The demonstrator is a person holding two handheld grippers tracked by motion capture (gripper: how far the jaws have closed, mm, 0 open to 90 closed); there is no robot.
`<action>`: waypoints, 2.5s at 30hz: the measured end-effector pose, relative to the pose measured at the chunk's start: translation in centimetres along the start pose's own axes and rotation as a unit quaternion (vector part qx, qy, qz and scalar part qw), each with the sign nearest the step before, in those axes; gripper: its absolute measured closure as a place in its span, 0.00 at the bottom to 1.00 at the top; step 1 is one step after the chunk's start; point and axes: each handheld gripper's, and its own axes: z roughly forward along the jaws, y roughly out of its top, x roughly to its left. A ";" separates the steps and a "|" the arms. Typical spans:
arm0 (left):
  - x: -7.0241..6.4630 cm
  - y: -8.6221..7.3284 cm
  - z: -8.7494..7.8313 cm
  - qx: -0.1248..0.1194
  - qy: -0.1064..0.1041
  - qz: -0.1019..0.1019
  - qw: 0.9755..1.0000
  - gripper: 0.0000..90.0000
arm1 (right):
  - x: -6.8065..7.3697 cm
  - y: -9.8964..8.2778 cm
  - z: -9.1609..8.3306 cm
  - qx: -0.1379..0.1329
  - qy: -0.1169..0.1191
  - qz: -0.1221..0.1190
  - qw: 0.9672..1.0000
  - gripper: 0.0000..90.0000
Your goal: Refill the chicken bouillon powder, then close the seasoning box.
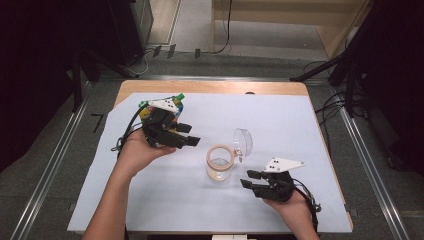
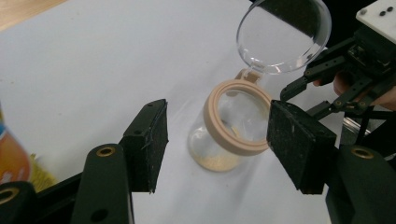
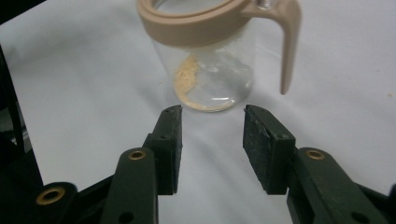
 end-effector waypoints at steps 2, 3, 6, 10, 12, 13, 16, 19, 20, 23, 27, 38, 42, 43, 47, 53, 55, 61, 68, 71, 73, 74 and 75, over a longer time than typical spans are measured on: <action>0.3 -0.4 -0.4 0.002 0.004 -0.006 1.000 0.43 | 0.3 0.1 0.4 0.005 0.006 -0.008 1.000 0.64; 0.4 -0.6 -0.6 0.003 0.006 -0.008 1.000 0.43 | 0.5 0.2 0.6 0.005 0.009 -0.013 1.000 0.63; 0.6 -1.1 -1.2 -0.001 0.012 -0.012 1.000 0.43 | 0.8 0.4 1.1 0.007 0.018 -0.021 1.000 0.62; 1.0 -1.7 -2.1 -0.009 0.020 -0.024 0.999 0.43 | 1.1 0.6 1.7 0.009 0.029 -0.030 0.999 0.62; 1.2 -2.0 -2.4 -0.010 0.025 -0.027 0.999 0.44 | 1.2 0.7 1.8 0.012 0.034 -0.032 0.999 0.62; 1.2 -2.2 -2.6 -0.010 0.030 -0.030 0.999 0.44 | 1.3 0.8 1.9 0.012 0.035 -0.036 0.999 0.62; 1.4 -2.5 -3.1 -0.005 0.039 -0.028 0.999 0.44 | 1.4 0.9 1.9 0.011 0.040 -0.037 0.998 0.62; 1.6 -2.9 -3.7 -0.008 0.045 -0.032 0.998 0.44 | 1.4 1.0 2.0 0.011 0.044 -0.037 0.998 0.62; 1.7 -3.0 -4.0 -0.011 0.046 -0.035 0.998 0.44 | 1.4 1.0 2.0 0.012 0.046 -0.037 0.998 0.62; 2.0 -3.3 -4.6 -0.011 0.050 -0.037 0.998 0.44 | 1.7 1.0 2.1 0.015 0.048 -0.041 0.998 0.62; 2.2 -3.7 -5.8 -0.017 0.058 -0.039 0.997 0.44 | 2.0 1.0 2.5 0.020 0.056 -0.047 0.997 0.62; 4.5 -5.3 -7.2 -0.010 0.087 -0.072 0.994 0.44 | 2.5 1.1 3.1 0.027 0.066 -0.057 0.996 0.62; 5.6 -6.1 -8.0 -0.013 0.093 -0.088 0.992 0.44 | 2.6 1.2 3.4 0.029 0.071 -0.059 0.995 0.62; 5.8 -6.3 -8.1 -0.014 0.092 -0.091 0.991 0.44 | 2.6 1.2 3.5 0.029 0.072 -0.061 0.995 0.62; 7.4 -7.2 -8.3 -0.030 0.095 -0.109 0.989 0.43 | 2.8 1.2 3.6 0.031 0.072 -0.065 0.995 0.61; 9.0 -6.9 -6.9 -0.040 0.089 -0.116 0.989 0.46 | 2.9 1.1 3.6 0.031 0.068 -0.064 0.995 0.61; 9.1 -6.6 -6.4 -0.043 0.091 -0.114 0.988 0.46 | 2.9 1.1 3.7 0.031 0.067 -0.065 0.995 0.61; 9.3 -5.8 -5.2 -0.049 0.099 -0.119 0.987 0.50 | 3.1 0.8 4.1 0.036 0.065 -0.065 0.995 0.61; 9.7 -5.2 -3.9 -0.058 0.091 -0.139 0.984 0.52 | 3.3 0.5 4.5 0.039 0.069 -0.060 0.995 0.61; 9.9 -5.0 -3.5 -0.062 0.089 -0.146 0.983 0.57 | 3.5 0.4 4.6 0.038 0.071 -0.058 0.995 0.61; 9.8 -5.0 -3.3 -0.067 0.086 -0.145 0.983 0.63 | 3.6 0.4 4.8 0.037 0.075 -0.057 0.995 0.61; 9.8 -5.0 -3.2 -0.068 0.082 -0.143 0.984 0.66 | 3.7 0.4 4.9 0.037 0.076 -0.057 0.995 0.61; 9.8 -4.9 -3.2 -0.068 0.081 -0.141 0.984 0.70 | 3.8 0.3 5.1 0.035 0.078 -0.057 0.995 0.61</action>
